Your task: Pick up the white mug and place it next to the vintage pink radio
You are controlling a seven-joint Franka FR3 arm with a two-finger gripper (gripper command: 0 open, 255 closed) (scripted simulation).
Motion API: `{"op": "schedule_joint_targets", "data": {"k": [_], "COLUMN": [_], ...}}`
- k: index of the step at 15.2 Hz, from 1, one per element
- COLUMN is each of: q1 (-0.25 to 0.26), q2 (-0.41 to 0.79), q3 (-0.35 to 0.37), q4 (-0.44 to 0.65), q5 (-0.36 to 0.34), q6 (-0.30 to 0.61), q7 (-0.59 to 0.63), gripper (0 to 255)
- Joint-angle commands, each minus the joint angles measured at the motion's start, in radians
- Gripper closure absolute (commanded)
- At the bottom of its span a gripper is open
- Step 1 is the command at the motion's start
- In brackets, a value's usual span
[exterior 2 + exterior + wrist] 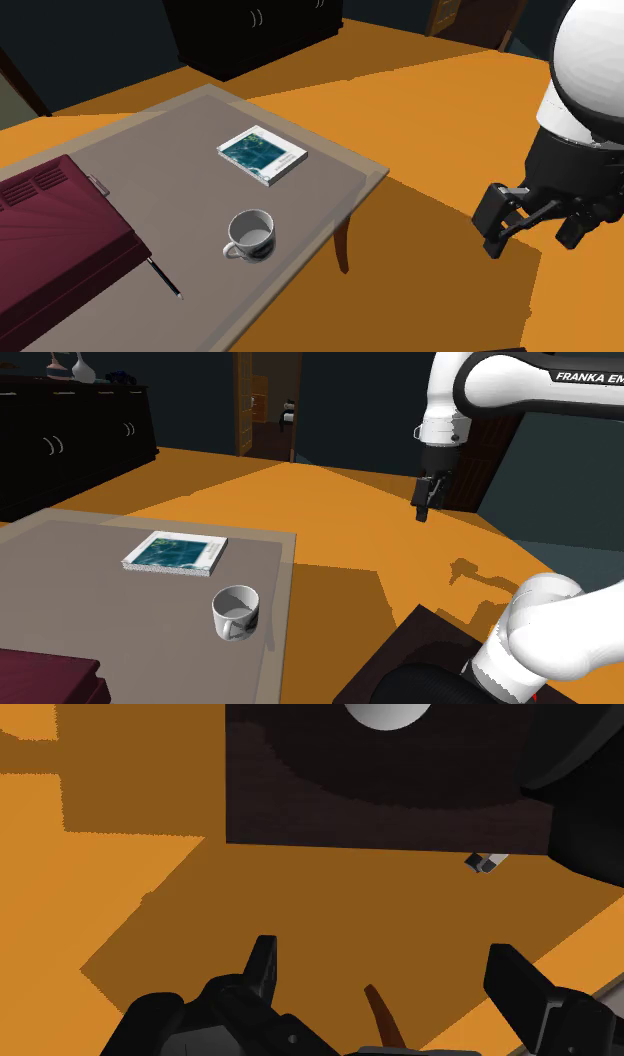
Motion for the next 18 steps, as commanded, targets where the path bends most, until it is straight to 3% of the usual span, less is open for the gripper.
{"op": "schedule_joint_targets", "data": {"k": [1, 10, 18], "q1": [0.000, 0.057, 0.098], "q2": [0.000, 0.102, 0.283], "q3": [0.000, 0.126, 0.243], "q4": [0.000, -0.100, -0.098], "q5": [0.000, 0.128, 0.198], "q6": [0.000, 0.261, 0.505], "q7": [0.000, 0.168, 0.307], "gripper": [0, 0, 0]}}
